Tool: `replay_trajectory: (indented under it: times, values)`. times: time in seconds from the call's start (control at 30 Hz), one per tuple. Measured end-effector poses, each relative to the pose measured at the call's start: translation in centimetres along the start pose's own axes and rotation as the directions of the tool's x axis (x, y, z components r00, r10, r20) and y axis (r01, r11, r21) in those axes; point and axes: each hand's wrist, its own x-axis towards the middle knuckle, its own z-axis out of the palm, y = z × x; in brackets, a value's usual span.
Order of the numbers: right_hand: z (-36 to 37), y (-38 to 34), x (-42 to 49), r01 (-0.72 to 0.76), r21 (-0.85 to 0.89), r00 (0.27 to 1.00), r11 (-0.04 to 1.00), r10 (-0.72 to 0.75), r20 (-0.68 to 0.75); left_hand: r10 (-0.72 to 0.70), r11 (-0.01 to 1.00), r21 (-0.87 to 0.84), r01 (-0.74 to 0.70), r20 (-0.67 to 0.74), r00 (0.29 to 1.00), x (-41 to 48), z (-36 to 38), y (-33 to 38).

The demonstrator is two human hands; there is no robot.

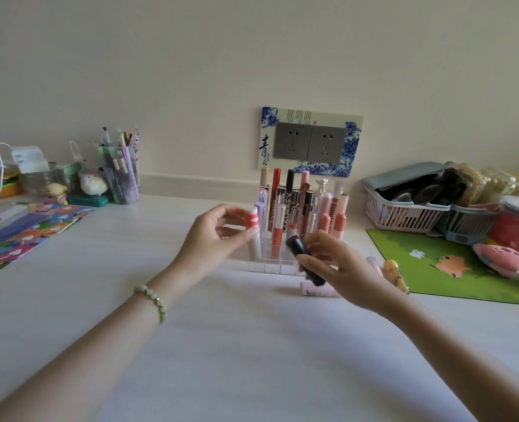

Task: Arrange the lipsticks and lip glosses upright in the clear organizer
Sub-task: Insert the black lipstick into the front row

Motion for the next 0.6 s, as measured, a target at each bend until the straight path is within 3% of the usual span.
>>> replay_trajectory:
  times: [0.13, 0.3, 0.6]
  values:
    - [0.4, 0.1, 1.4, -0.018, -0.117, 0.996, 0.993, 0.007, -0.088, 0.016, 1.0, -0.02, -0.018, -0.096, 0.995, 0.9, 0.5, -0.8]
    - [1.1, 0.8, 2.1, -0.044, -0.081, 0.979, 0.996, 0.027, -0.204, 0.011, 0.999, -0.03, -0.016, -0.155, 0.988, 1.4, 1.1, -2.2]
    - [1.2, 1.0, 2.7, -0.031, -0.028, 0.969, 0.999, 0.023, -0.246, -0.064, 0.998, 0.024, 0.066, -0.082, 0.995, 0.8, 2.2, -4.0]
